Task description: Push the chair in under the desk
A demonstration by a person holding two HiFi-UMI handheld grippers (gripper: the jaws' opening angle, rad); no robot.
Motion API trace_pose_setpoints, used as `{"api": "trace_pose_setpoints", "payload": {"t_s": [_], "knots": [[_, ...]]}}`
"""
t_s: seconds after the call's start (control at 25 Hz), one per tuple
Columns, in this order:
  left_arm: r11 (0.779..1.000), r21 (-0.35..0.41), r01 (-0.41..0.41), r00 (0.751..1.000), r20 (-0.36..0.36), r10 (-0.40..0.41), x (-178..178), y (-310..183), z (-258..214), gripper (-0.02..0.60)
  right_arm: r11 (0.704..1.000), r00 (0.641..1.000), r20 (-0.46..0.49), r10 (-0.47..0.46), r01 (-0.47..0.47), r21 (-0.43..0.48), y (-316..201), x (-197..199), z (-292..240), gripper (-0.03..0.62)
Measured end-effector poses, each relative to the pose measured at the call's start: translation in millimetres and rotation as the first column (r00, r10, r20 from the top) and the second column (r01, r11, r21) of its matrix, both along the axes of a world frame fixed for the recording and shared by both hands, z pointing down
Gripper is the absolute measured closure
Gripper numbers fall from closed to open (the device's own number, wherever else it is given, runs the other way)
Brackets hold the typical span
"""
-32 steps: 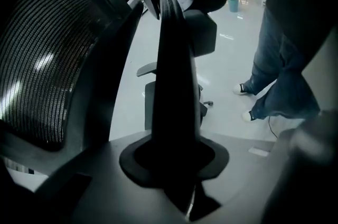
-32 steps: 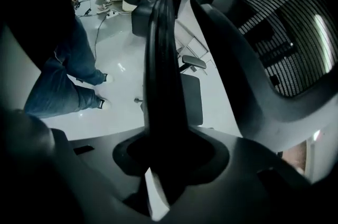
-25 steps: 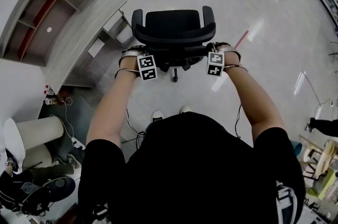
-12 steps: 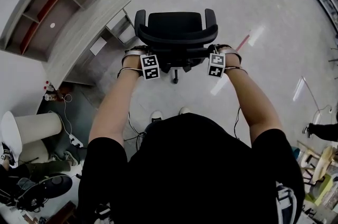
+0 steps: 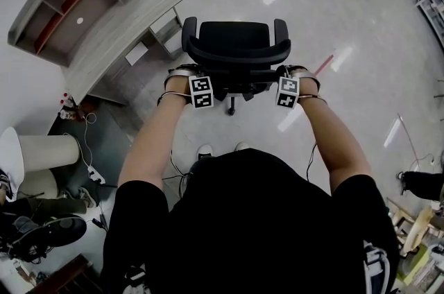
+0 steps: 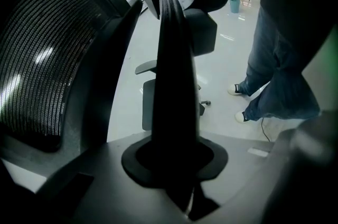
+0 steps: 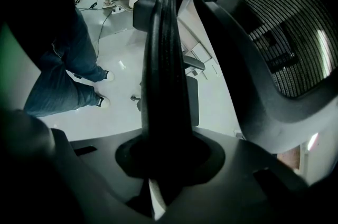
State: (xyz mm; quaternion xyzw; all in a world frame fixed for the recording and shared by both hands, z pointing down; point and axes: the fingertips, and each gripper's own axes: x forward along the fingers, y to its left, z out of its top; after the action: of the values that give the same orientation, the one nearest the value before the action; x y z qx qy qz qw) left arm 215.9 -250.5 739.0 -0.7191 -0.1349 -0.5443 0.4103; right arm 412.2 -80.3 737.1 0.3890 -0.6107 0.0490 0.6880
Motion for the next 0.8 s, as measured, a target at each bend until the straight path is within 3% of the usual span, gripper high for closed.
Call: {"api": "trace_pose_setpoints", "payload": {"t_s": [0.52,0.8], "knots": [[0.994,0.001,0.111,0.994,-0.001,-0.111,-47.7,17.6,-0.5,0.509,0.996,0.996,-0.006,-0.093,0.093,-0.001,-7.2,-27.0,-0.4,0.513],[0.981,-0.002,0.196,0.981,0.001,-0.196,-96.4,10.6,-0.6,0.509,0.984,0.984,-0.004,-0.178,0.178,0.000,-33.5,-64.0,-0.3,0.510]]}}
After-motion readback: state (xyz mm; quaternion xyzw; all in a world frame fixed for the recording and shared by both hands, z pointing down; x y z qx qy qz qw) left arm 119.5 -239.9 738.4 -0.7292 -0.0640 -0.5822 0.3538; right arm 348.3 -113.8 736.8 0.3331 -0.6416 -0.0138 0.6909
